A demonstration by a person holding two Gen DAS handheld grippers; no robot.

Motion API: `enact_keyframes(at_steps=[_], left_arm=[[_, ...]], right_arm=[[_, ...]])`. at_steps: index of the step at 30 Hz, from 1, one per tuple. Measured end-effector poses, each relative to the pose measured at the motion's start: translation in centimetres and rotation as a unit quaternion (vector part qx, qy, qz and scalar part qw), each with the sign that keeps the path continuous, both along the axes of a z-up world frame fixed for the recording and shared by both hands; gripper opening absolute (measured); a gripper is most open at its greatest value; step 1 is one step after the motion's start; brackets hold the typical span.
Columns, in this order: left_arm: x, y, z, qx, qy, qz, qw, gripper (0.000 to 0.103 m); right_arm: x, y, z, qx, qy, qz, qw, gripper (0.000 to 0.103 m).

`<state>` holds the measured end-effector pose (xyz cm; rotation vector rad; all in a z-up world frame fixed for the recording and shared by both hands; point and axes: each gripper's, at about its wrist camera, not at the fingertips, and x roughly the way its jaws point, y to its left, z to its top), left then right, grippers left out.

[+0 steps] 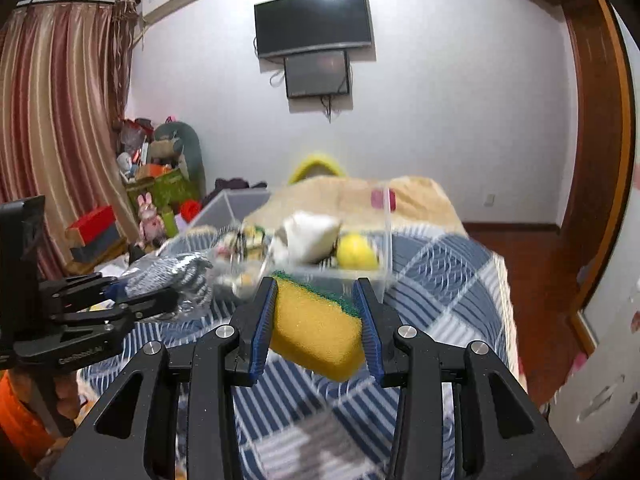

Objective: Organize soft objects
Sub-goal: 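Carry the yellow sponge with the right tool while the left carries the grey fabric bag into the box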

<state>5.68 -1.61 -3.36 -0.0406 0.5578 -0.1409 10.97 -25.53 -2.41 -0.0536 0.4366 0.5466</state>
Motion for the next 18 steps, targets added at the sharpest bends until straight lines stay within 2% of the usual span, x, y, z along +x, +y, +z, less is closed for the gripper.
enact_keyframes(at_steps=[5,9,12,18], left_arm=[[1.7,1.4,2.2,-0.008,-0.029,0.023,0.9993,0.034],[3.7,2.0,2.7,-0.01,-0.038,0.03,0.9988,0.034],[5.6,2.1,2.2,-0.007,-0.028,0.034,0.999,0.034],[8.6,2.0,-0.1,-0.018,0.004,0.035,0.9992,0.034]], right_arm=[[1.7,1.5,1.3,-0.001,-0.026,-0.005,1.0,0.036],[3.3,2.4,1.4,0.002,-0.028,-0.011,1.0,0.036],[4.3,3.3,0.9,0.0,-0.028,-0.017,0.999,0.036],[6.3,4.7,-1.4,-0.011,0.008,-0.004,1.0,0.036]])
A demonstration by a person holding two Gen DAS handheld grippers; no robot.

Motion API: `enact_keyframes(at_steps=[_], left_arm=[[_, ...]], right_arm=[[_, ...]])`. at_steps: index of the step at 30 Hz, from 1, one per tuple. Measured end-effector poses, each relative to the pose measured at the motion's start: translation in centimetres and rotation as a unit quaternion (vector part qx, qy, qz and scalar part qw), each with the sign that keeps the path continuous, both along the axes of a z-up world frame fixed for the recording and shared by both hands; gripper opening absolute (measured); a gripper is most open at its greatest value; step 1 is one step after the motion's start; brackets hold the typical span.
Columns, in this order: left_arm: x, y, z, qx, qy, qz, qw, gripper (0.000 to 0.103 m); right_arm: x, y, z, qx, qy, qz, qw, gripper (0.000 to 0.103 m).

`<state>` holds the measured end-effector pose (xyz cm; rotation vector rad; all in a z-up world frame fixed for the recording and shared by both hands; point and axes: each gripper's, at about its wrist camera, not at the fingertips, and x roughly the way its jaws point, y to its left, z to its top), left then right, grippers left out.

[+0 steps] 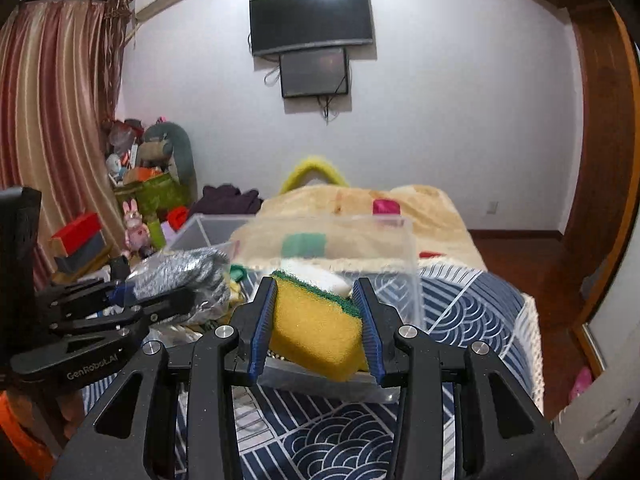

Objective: Organize soft objects
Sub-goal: 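Carry the yellow sponge with the right tool while the left carries the grey fabric bag into the box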

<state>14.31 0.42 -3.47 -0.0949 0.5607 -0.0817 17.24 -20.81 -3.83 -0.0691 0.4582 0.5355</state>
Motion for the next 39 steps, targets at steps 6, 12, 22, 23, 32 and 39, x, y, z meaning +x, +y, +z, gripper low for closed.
enact_keyframes(at_steps=[6,12,22,23,32,39], left_arm=[[1.0,-1.3,-1.5,0.032,0.007,-0.006,0.9994,0.037],[1.2,-1.1,-2.0,0.03,0.014,0.001,0.9994,0.05],[-1.2,0.4,-0.3,0.004,0.001,0.01,0.9999,0.078],[-1.6,0.3,0.0,0.005,-0.004,0.01,0.9999,0.079],[-6.3,0.3,3.4,0.016,-0.06,0.02,0.9979,0.091],[-10.0,-0.5,5.9,0.043,-0.112,0.02,0.9926,0.102]], right_arm=[[0.0,-0.5,-0.8,0.0,0.006,0.0,1.0,0.038],[0.3,-0.1,-0.9,-0.02,0.004,-0.007,1.0,0.045],[-0.4,-1.0,0.2,-0.025,-0.003,-0.016,1.0,0.069],[-0.7,-1.2,0.5,-0.023,-0.008,-0.017,1.0,0.07],[-4.4,-2.8,3.8,0.006,-0.054,-0.011,0.998,0.082],[-7.4,-3.4,5.0,0.017,-0.077,-0.003,0.997,0.102]])
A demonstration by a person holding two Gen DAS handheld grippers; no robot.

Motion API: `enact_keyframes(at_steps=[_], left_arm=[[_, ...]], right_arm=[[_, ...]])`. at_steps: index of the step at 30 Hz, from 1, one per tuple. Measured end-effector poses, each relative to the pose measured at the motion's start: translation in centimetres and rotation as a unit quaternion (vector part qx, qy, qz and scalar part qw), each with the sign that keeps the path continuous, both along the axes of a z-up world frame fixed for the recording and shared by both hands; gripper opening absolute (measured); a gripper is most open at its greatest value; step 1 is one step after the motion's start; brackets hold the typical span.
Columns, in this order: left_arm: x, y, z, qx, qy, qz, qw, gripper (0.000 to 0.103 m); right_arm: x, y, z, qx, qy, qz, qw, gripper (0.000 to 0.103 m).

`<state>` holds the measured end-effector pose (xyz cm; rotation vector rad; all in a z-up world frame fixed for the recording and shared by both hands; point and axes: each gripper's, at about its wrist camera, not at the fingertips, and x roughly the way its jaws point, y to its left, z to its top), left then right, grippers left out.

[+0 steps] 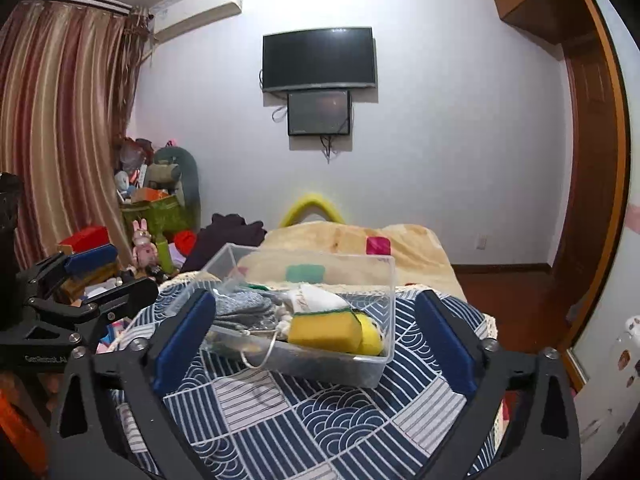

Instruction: Organize soft objects

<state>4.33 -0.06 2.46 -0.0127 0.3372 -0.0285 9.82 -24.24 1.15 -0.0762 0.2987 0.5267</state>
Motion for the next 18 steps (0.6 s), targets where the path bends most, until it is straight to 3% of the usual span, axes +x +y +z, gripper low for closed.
enact_keyframes(at_steps=[18], left_arm=[[-4.1,-0.9,-0.2,-0.009,-0.007,-0.003,0.9999,0.103]], right_arm=[[-2.4,-0.6,-0.7,0.022,0.002,-0.003,1.0,0.103]])
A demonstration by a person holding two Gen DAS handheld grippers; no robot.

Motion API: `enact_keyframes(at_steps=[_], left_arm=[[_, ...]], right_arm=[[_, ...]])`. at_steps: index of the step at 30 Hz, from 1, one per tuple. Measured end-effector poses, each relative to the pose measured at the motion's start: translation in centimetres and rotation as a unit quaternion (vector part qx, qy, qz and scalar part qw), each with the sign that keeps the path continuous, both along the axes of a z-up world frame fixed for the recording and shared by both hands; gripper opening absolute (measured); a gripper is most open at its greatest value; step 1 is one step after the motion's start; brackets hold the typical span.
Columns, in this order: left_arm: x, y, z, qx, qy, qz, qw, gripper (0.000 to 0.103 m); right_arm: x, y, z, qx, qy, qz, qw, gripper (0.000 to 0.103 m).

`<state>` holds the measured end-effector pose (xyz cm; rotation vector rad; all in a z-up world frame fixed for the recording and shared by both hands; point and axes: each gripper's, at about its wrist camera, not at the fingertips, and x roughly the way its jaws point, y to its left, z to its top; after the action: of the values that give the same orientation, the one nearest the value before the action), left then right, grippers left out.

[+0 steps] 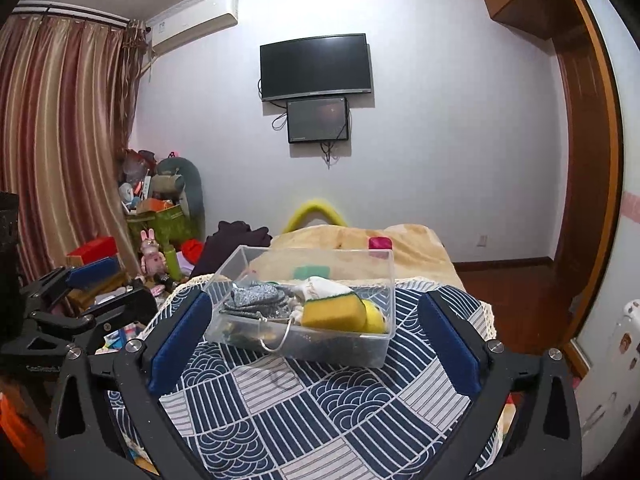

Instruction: Organize soft objects

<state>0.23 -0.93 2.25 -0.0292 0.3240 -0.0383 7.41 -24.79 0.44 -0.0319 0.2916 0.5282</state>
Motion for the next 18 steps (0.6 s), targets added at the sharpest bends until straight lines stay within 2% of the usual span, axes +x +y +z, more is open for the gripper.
enact_keyframes(at_steps=[18], left_arm=[[-0.03,0.17,-0.05,-0.006,-0.002,-0.001,1.0,0.103]], right_arm=[[-0.24,-0.03,-0.19,0.002,0.001,-0.001,1.0,0.103]])
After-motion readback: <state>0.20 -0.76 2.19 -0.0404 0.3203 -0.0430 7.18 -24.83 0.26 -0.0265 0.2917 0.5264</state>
